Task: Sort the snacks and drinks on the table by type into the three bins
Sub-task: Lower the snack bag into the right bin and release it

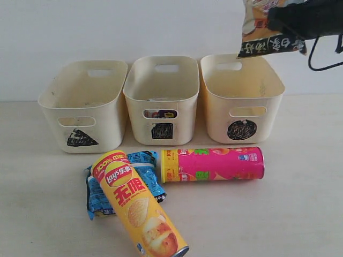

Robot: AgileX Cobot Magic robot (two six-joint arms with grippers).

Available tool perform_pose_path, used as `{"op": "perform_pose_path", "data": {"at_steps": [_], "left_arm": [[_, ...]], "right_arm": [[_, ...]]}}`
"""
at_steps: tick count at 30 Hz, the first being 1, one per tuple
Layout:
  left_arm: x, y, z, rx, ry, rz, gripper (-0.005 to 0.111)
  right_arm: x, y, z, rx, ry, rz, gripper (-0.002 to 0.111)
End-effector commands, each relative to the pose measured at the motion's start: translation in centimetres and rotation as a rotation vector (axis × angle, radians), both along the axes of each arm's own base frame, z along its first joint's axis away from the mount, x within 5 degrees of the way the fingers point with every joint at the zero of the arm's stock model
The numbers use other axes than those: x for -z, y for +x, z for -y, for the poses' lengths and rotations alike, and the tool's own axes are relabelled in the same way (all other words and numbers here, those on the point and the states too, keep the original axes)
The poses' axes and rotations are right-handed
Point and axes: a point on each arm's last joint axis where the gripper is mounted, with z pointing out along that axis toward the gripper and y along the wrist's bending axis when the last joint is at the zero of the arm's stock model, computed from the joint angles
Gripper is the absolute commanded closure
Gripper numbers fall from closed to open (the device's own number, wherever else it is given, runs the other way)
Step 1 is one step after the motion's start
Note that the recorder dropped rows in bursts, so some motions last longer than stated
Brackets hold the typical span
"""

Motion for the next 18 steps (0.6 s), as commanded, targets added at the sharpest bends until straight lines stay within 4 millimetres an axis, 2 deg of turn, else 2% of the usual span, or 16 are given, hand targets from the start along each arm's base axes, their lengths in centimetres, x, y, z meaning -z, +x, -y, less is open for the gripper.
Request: {"op": "perform_pose_path", "data": {"at_steps": [1, 5, 6, 7, 8, 9, 10, 11, 12, 15, 18], "left_arm": [[0.1, 0.0, 0.0, 0.001, 0.003, 0.003, 0.102], [0.1, 0.0, 0.0, 0.001, 0.003, 0.003, 0.102], [0.1, 0.0, 0.0, 0.001, 0.003, 0.003, 0.102], [0.1, 0.0, 0.0, 0.001, 0.003, 0.003, 0.102], [0.1, 0.0, 0.0, 0.001, 0.003, 0.003, 0.102], [0.1, 0.0, 0.0, 0.001, 0.003, 0.003, 0.102], [0.1, 0.0, 0.0, 0.001, 0.003, 0.003, 0.102], [0.1, 0.0, 0.0, 0.001, 0.003, 0.003, 0.102], [0.1, 0.0, 0.0, -0.001, 0.003, 0.003, 0.102], [0.1, 0.0, 0.0, -0.001, 0.003, 0.003, 0.102], [0.1, 0.0, 0.0, -0.001, 0.003, 0.003, 0.102]], "right_arm": [[2.6, 1.6, -2.0, -0.002, -0.056, -0.026, 0.108], [5.0, 2.6, -3.1, -0.025, -0.059, -0.067, 0.108], [5.5, 2.8, -3.1, -0.026, -0.057, -0.078, 0.105], [6.3, 3.0, -3.3, -0.046, -0.046, -0.098, 0.093], [6.6, 3.0, -3.3, -0.046, -0.045, -0.105, 0.085], [7.0, 3.1, -3.3, -0.044, -0.040, -0.114, 0.067], [7.0, 3.2, -3.3, -0.029, -0.033, -0.118, 0.041], [7.0, 3.2, -3.1, -0.015, -0.035, -0.117, 0.034], [6.9, 3.3, -3.0, 0.004, -0.040, -0.112, 0.030], [5.4, 3.0, -2.9, 0.011, -0.042, -0.079, 0.030], [3.3, 2.5, -2.7, 0.028, -0.046, -0.033, 0.039]]}}
